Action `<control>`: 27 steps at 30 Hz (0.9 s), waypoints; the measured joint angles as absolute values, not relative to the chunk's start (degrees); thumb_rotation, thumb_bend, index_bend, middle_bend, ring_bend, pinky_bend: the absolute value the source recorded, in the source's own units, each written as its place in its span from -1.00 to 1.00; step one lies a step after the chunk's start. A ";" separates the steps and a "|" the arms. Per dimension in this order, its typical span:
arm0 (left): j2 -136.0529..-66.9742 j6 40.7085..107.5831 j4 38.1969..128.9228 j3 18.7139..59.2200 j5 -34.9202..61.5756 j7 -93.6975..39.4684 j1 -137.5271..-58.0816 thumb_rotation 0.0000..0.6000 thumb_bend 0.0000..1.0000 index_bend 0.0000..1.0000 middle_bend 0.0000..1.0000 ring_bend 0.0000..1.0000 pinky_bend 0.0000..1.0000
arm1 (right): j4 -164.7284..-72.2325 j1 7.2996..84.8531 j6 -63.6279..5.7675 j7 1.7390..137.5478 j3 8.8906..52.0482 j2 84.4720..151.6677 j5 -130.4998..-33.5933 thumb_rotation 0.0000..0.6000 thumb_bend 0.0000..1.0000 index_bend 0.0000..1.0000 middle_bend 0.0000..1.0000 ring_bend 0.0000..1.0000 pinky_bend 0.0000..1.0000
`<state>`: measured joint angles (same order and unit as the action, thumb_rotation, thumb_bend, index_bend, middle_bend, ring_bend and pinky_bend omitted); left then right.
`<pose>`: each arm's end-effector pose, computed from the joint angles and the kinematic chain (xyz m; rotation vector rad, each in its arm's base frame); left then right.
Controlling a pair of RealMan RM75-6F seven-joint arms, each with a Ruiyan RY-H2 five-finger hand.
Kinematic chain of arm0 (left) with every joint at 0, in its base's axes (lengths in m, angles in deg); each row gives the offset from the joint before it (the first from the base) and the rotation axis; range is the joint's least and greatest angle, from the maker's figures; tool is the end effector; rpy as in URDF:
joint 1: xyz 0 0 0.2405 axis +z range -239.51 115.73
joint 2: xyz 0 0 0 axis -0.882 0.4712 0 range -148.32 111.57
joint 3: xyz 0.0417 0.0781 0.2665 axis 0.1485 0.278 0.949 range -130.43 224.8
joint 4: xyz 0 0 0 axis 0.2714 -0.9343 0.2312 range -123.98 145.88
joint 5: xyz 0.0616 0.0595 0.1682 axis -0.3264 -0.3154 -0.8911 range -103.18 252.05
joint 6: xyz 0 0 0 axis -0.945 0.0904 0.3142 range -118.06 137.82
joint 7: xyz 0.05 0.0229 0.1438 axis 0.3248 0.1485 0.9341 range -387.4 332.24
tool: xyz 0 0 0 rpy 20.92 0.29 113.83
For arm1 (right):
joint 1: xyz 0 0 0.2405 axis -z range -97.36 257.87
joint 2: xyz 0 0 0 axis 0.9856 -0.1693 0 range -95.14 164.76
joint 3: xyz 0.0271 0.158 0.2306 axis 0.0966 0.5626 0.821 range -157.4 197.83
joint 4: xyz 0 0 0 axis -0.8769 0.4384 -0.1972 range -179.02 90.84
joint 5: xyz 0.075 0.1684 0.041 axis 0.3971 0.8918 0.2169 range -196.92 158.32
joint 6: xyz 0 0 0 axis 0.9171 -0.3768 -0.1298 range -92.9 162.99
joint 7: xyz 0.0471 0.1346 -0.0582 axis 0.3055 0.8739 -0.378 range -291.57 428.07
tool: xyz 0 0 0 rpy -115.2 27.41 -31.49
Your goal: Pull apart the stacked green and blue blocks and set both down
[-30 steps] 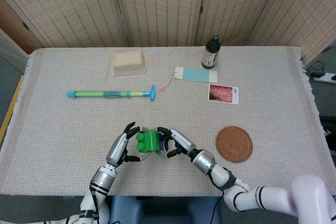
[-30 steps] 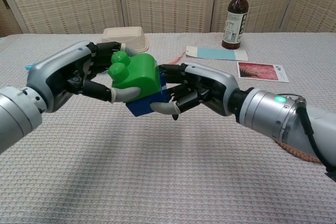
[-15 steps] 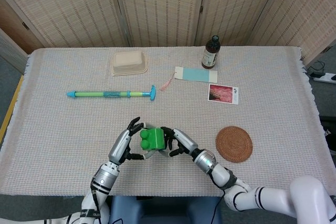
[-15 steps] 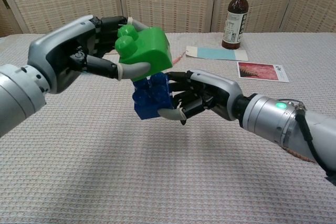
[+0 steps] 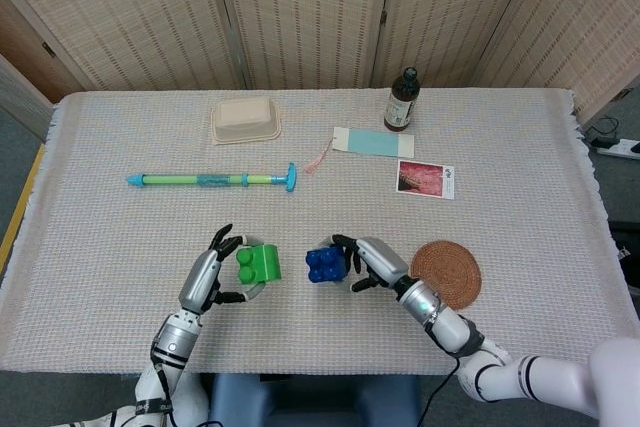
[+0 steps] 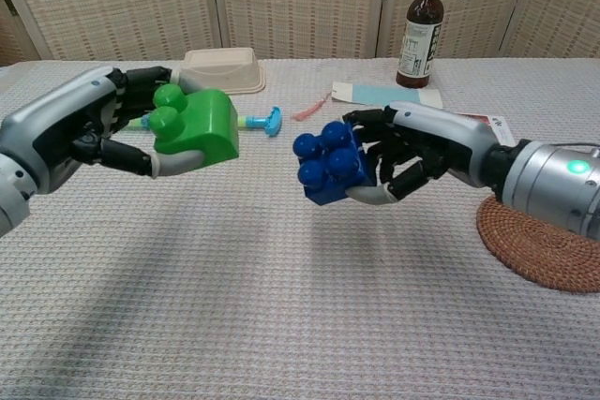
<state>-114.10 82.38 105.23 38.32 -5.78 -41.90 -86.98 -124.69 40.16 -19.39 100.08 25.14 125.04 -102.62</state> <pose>-0.1645 0.2751 0.0017 -1.3704 -1.5730 -1.6056 -0.1649 -0.3315 -0.0215 1.8127 -1.6414 1.3481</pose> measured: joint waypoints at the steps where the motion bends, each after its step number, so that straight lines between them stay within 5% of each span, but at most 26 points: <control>1: -114.37 82.68 104.00 38.86 -6.35 -42.14 -86.77 1.00 -0.30 0.47 0.63 -0.41 -1.00 | -125.38 40.45 -19.31 99.02 24.90 123.81 -102.37 1.00 -0.19 0.65 0.28 0.12 0.21; 12: -121.76 85.17 83.06 42.16 -10.35 -49.50 -85.24 1.00 -0.30 0.47 0.63 -0.41 -1.00 | -130.78 43.85 -16.28 88.47 22.33 112.29 -96.61 1.00 -0.19 0.65 0.27 0.05 0.21; 20: -126.39 82.78 73.91 41.70 -9.75 -57.65 -85.99 1.00 -0.30 0.43 0.62 -0.43 -1.00 | -130.05 44.21 -13.58 88.21 22.32 112.29 -95.43 1.00 -0.19 0.57 0.15 -0.06 0.14; 22: -127.13 82.40 73.02 41.67 -9.92 -58.77 -86.33 1.00 -0.31 0.28 0.47 -0.50 -1.00 | -129.61 44.02 -12.78 89.15 22.34 112.49 -95.68 1.00 -0.19 0.27 -0.05 -0.19 -0.01; 24: -127.05 81.75 72.80 42.03 -10.52 -58.88 -86.80 1.00 -0.33 -0.05 0.07 -0.69 -1.00 | -129.54 43.60 -11.65 90.55 22.16 112.20 -96.58 1.00 -0.19 -0.53 -0.62 -0.61 -0.42; 27: -125.69 79.87 73.27 42.74 -11.08 -58.72 -87.58 1.00 -0.38 -0.68 -0.71 -0.99 -1.00 | -129.82 42.61 -9.06 93.27 21.86 110.83 -98.40 1.00 -0.19 -0.99 -0.99 -0.97 -0.81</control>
<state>-125.69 79.87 73.27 42.74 -11.08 -58.72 -87.58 -129.82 42.61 -9.06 93.27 21.86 110.83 -98.40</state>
